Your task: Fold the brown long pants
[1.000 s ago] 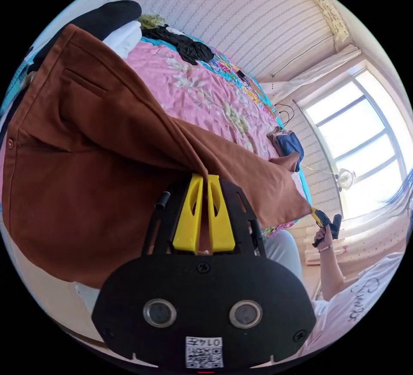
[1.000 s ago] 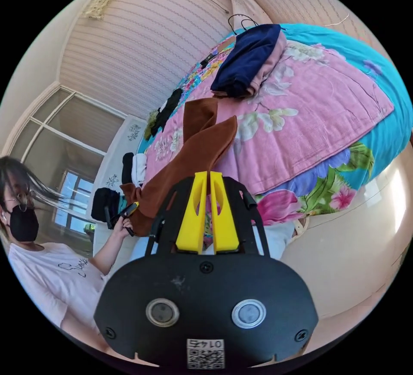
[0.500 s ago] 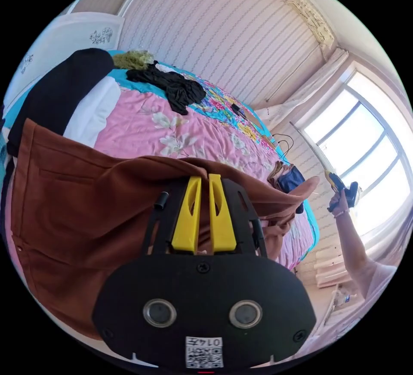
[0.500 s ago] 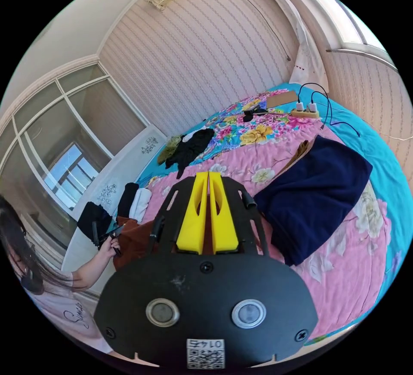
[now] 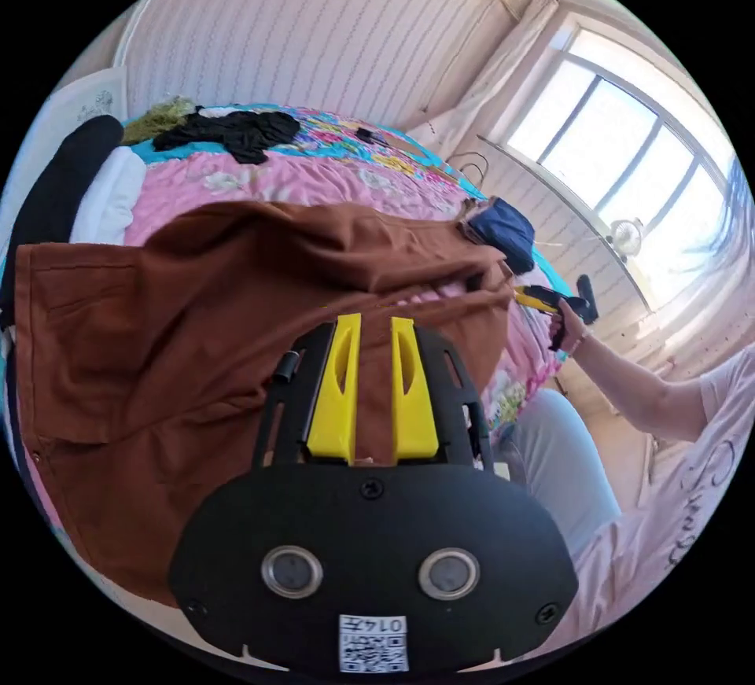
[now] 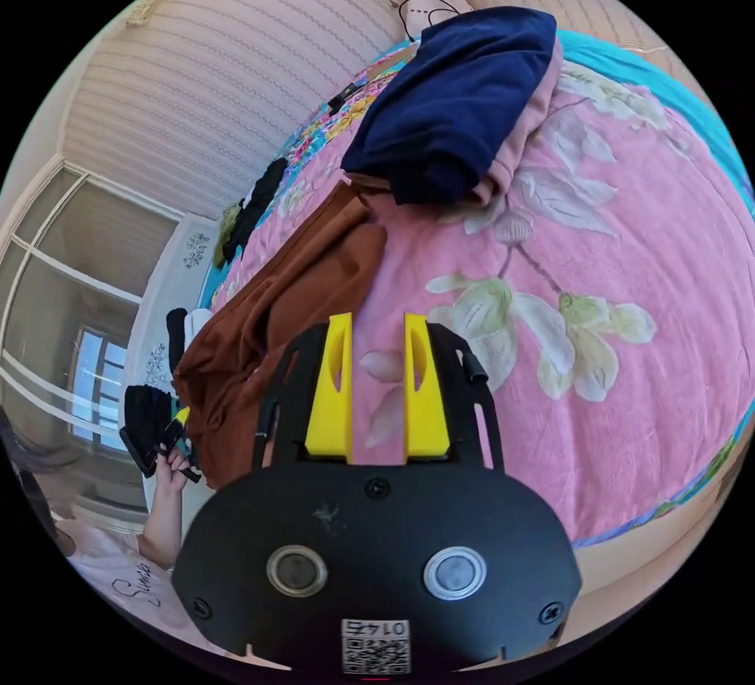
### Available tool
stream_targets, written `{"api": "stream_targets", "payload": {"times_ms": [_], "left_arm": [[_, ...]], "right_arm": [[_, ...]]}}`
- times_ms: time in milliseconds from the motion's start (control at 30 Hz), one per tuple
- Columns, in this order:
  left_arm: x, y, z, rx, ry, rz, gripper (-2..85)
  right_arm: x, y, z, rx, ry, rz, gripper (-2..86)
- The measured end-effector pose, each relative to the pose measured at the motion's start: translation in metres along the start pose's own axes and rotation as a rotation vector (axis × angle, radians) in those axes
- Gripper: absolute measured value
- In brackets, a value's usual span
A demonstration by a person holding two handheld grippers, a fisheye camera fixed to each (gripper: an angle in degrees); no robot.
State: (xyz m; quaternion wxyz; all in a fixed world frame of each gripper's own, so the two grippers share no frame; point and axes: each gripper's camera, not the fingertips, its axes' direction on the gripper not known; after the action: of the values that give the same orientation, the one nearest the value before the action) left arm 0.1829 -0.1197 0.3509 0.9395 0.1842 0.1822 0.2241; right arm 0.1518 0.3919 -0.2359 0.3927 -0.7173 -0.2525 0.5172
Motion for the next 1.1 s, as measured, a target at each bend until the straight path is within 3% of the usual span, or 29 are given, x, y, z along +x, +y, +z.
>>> {"api": "stream_targets", "payload": {"times_ms": [67, 133, 300, 567, 767, 833, 900, 1033, 1100], "left_arm": [[0.044, 0.018, 0.032, -0.108, -0.006, 0.109, 7.4], [0.092, 0.042, 0.076, -0.204, -0.156, 0.246, 7.9], [0.113, 0.066, 0.133, -0.266, -0.341, 0.284, 7.1], [0.118, 0.09, 0.147, -0.25, -0.305, 0.399, -0.8], [0.122, 0.095, 0.08, -0.127, -0.172, 0.422, -1.0], [0.116, 0.097, 0.041, 0.003, -0.017, 0.413, -1.0], [0.105, 0.098, 0.037, 0.037, 0.0, 0.375, -1.0], [0.073, 0.097, 0.077, -0.032, -0.024, 0.288, -0.9], [0.062, 0.096, 0.09, -0.044, 0.052, 0.254, -0.9]], "right_arm": [[0.009, 0.005, 0.004, 0.063, -0.102, 0.063, 11.0], [0.011, 0.0, 0.011, 0.067, -0.125, 0.092, 10.6], [0.003, -0.012, 0.02, 0.023, -0.197, 0.072, 2.1], [-0.015, 0.03, -0.067, 0.178, -0.335, -0.08, -0.2], [-0.064, 0.069, -0.137, 0.275, -0.377, -0.21, -0.3], [-0.087, 0.071, -0.155, 0.304, -0.343, -0.259, -0.3], [-0.107, 0.06, -0.156, 0.277, -0.279, -0.31, -0.2], [-0.094, 0.011, -0.084, 0.13, 0.064, -0.222, -0.1], [-0.066, 0.002, -0.057, 0.055, 0.09, -0.097, 0.1]]}}
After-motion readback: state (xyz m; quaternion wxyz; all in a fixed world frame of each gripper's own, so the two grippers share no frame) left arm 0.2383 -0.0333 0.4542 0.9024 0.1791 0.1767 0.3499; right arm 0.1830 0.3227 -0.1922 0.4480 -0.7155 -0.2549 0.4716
